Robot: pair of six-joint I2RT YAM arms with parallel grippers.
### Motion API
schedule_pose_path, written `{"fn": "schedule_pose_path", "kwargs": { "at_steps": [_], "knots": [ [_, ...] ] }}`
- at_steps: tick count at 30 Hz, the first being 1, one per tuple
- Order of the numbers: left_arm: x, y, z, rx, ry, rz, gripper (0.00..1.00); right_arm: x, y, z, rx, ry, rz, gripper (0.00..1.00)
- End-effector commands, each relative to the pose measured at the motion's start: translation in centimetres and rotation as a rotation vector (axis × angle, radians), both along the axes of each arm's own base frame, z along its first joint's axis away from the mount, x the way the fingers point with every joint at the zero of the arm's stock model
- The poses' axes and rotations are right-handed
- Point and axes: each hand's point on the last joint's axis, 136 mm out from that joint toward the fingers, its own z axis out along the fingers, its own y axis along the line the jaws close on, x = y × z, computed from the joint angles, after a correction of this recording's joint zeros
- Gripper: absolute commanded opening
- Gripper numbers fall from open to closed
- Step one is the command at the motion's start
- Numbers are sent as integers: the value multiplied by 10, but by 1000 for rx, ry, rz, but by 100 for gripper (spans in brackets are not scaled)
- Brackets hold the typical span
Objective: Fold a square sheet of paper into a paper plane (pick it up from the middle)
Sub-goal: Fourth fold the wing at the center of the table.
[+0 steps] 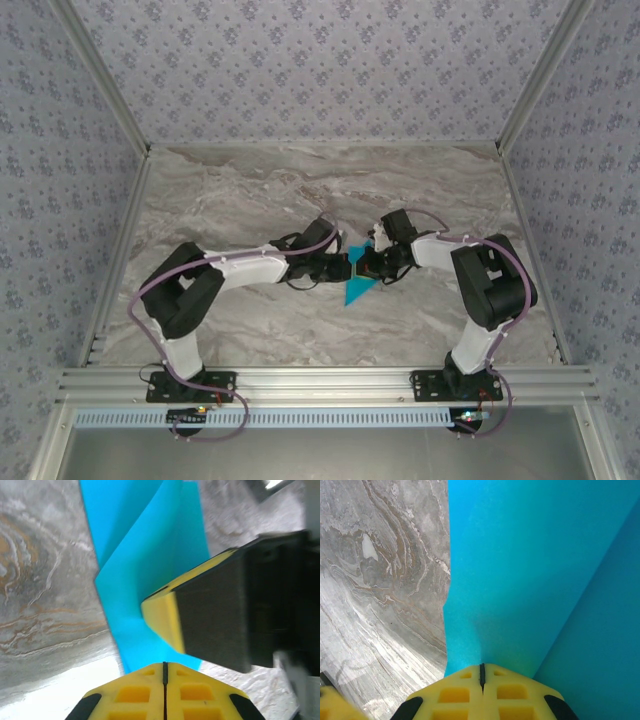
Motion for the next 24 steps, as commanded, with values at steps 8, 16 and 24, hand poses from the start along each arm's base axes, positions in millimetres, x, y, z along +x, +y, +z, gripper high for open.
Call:
{"fn": "schedule_pose_path", "kwargs": {
  "at_steps": [8,16,24],
  "knots": [
    [-4,-12,-7,-72,42,0,8,-22,-28,-42,-175,97,-34,2],
    [-2,3,-16,-77,70,84,11,-14,-22,-27,-131,58,-44,4],
    [0,3,-17,-173,156,145,27,-12,-18,-17,-103,40,-50,6]
  ]
}}
